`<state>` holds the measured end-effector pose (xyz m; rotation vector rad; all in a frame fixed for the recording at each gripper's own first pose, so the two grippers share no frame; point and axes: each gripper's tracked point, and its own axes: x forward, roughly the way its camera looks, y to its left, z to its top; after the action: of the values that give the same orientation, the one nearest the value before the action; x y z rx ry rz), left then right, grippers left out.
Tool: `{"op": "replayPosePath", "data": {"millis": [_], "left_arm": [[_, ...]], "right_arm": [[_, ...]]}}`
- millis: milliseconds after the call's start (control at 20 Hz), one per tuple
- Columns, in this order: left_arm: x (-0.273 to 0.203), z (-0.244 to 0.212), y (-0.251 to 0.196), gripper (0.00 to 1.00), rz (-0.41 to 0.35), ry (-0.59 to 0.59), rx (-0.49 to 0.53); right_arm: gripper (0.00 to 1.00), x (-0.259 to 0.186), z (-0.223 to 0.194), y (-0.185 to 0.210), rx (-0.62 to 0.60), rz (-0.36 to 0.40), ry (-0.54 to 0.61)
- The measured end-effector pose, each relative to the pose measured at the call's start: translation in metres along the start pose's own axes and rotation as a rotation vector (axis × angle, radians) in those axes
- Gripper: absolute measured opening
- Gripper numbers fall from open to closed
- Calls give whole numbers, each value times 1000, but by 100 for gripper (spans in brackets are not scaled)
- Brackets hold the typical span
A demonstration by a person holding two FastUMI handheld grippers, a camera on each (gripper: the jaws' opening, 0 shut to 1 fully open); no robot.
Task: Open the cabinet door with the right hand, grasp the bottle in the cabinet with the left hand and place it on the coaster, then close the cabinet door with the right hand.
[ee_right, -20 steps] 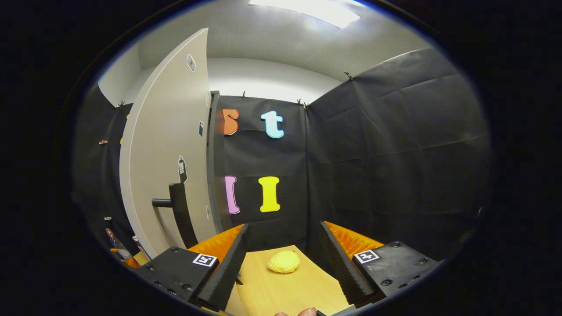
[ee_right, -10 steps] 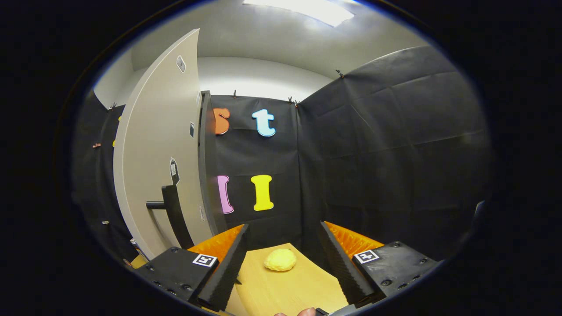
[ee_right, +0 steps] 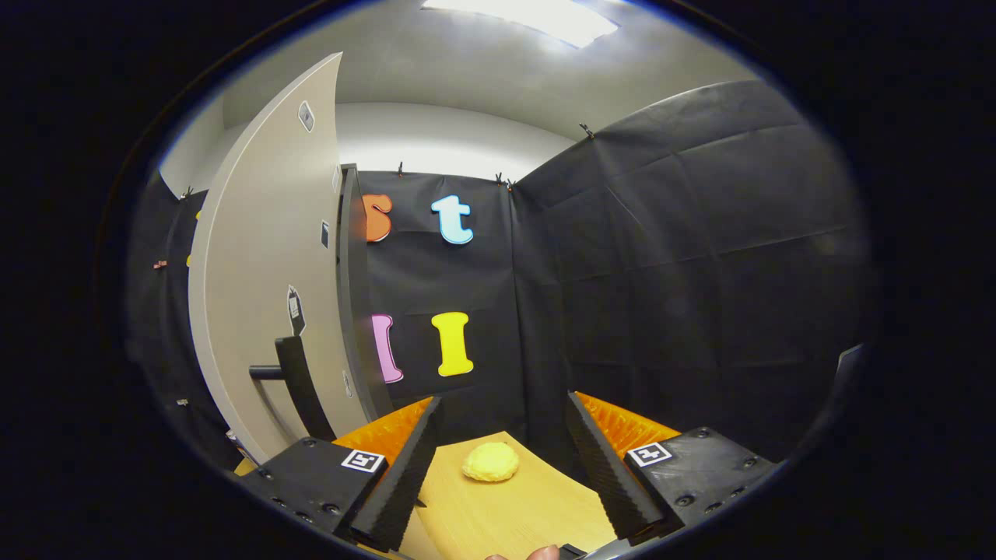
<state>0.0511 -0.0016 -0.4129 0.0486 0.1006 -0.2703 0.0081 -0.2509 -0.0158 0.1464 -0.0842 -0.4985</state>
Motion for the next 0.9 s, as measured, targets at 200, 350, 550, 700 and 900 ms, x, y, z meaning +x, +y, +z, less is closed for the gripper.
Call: {"op": "replayPosePath", "data": {"millis": [200, 350, 550, 700, 900], "left_arm": [[1, -1, -5, 83, -18, -3, 9], [1, -4, -3, 83, -10, 8, -4], [0, -4, -3, 85, -12, 27, 0], [-4, -4, -6, 93, -20, 49, -6], [-19, 3, -6, 95, -4, 71, 2]], "right_arm": [[97, -4, 1, 2, -17, -10, 2], [97, -7, 1, 5, -17, -7, 3], [97, -12, 3, 4, -11, -10, 3], [97, -11, 0, 3, -6, -9, 14], [97, -9, -2, 4, 11, 6, 30]]}}
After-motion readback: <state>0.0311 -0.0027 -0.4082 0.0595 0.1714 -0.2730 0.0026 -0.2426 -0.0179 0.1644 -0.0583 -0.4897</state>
